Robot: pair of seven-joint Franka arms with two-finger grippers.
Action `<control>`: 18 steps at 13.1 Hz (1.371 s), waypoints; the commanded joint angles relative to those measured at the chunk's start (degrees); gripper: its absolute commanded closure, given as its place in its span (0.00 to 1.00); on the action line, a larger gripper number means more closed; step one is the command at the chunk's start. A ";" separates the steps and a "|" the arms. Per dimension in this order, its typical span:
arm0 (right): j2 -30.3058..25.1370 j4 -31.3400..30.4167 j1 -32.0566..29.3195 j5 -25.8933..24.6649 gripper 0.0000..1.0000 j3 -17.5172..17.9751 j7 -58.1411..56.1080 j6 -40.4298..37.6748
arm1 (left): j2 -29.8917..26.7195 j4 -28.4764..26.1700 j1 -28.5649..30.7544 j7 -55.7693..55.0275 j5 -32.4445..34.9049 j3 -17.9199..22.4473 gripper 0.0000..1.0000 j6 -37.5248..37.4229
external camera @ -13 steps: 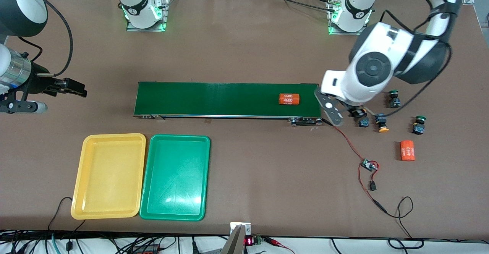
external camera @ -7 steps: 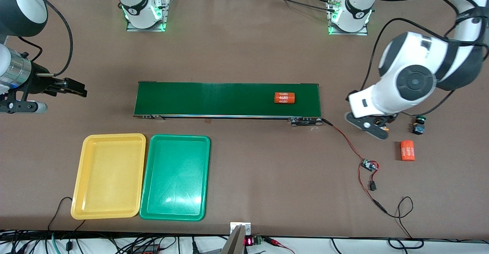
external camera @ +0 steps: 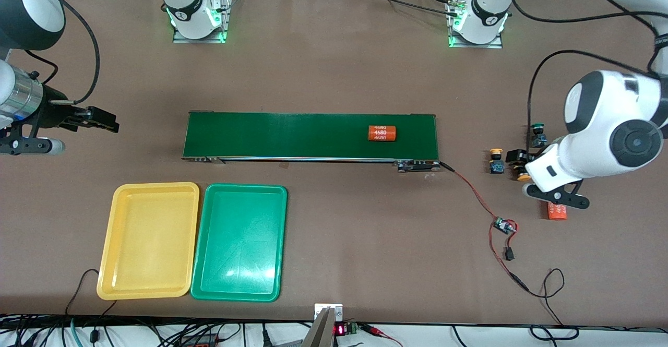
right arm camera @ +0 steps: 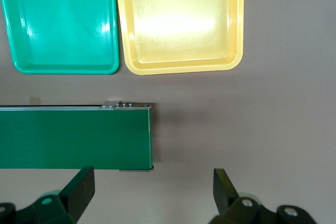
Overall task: Sort buttons by color to trays
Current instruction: 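Grasp the blue button with yellow cap using the left gripper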
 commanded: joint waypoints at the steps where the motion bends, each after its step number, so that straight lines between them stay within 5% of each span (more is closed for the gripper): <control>1: 0.48 1.23 -0.56 0.93 0.00 0.37 -0.96 -1.01 | -2.98 -12.81 -2.56 -3.74 -1.21 3.76 0.00 10.74; 5: 0.48 1.15 -0.56 0.93 0.00 0.37 -1.05 -1.01 | -2.72 -27.16 -2.92 -3.66 -1.12 6.58 0.00 31.77; 9: 0.48 1.15 -0.56 0.93 0.00 0.37 -1.05 -1.01 | 0.88 -28.50 -3.27 -3.57 -0.86 7.11 0.01 38.03; 12: 0.48 1.15 -0.56 0.93 0.00 0.37 -1.05 -1.01 | 3.26 -28.42 -3.53 -3.57 -0.94 7.55 0.11 39.54; 14: 0.48 1.15 -0.56 0.93 0.00 0.37 -1.05 -1.09 | 4.05 -28.33 -3.97 -3.57 -0.94 8.61 0.31 39.54; 16: 0.48 1.15 -0.56 0.93 0.00 0.37 -1.05 -1.88 | 4.06 -27.98 -4.41 -3.83 -0.94 8.70 0.71 38.93; 18: 0.48 1.15 -0.56 0.93 0.00 0.28 -0.96 -1.97 | 2.05 -26.66 -4.41 -3.66 -0.94 8.52 0.89 36.13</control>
